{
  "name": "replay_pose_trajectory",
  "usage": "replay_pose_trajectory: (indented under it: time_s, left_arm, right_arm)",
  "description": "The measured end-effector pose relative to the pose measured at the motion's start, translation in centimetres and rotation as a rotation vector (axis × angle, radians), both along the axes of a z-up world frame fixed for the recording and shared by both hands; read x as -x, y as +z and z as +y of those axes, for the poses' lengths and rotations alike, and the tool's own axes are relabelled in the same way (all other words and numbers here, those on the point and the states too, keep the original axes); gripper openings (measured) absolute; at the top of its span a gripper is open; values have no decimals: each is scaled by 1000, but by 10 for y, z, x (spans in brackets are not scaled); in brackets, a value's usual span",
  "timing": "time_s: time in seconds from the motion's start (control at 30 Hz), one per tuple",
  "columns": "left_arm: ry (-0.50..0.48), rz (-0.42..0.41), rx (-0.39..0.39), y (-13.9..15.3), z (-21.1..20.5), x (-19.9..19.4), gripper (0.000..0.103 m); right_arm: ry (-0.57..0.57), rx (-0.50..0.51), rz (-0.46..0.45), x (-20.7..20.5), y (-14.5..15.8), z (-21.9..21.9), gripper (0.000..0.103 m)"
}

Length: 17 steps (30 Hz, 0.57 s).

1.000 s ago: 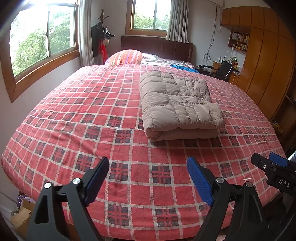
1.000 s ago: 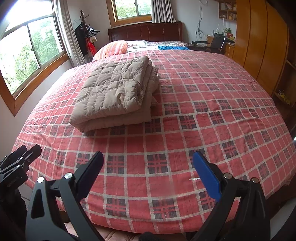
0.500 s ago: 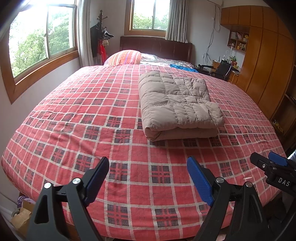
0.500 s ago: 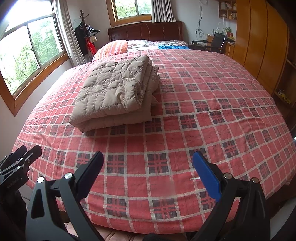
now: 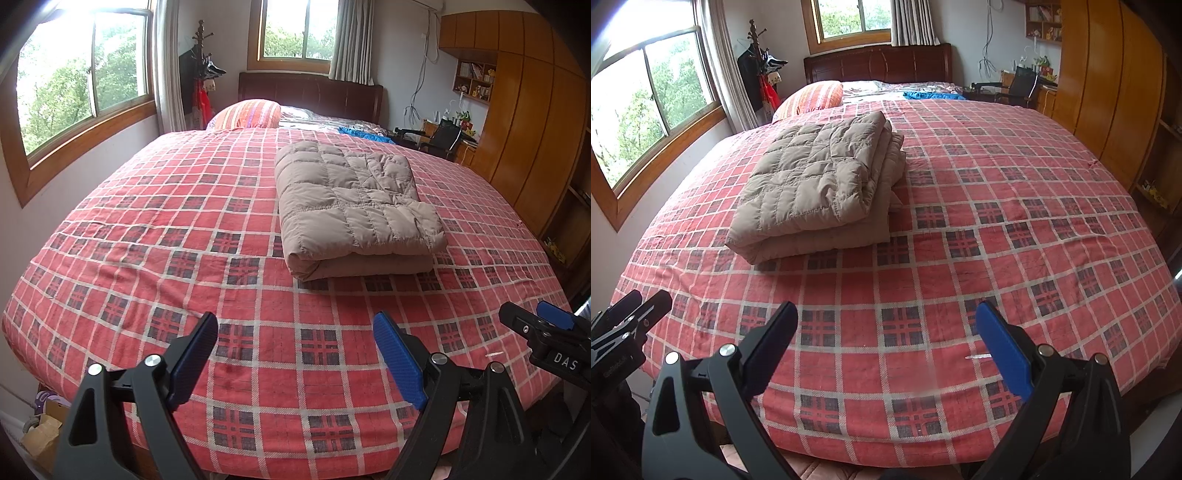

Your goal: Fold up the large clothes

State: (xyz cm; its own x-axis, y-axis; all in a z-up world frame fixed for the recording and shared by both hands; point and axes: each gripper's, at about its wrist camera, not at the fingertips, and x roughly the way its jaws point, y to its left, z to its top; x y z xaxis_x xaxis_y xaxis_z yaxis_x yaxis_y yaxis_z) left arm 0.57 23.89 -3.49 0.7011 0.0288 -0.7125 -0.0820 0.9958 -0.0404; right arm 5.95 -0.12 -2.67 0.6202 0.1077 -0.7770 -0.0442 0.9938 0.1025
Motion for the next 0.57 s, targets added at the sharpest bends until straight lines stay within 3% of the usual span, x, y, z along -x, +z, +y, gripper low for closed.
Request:
replay_pose_trajectory:
  time_s: [0.57]
  left_arm:
    - [-5,1,-1,0,0,-1,86]
  right_arm:
    - [1,-7,4,-2,0,-2,97]
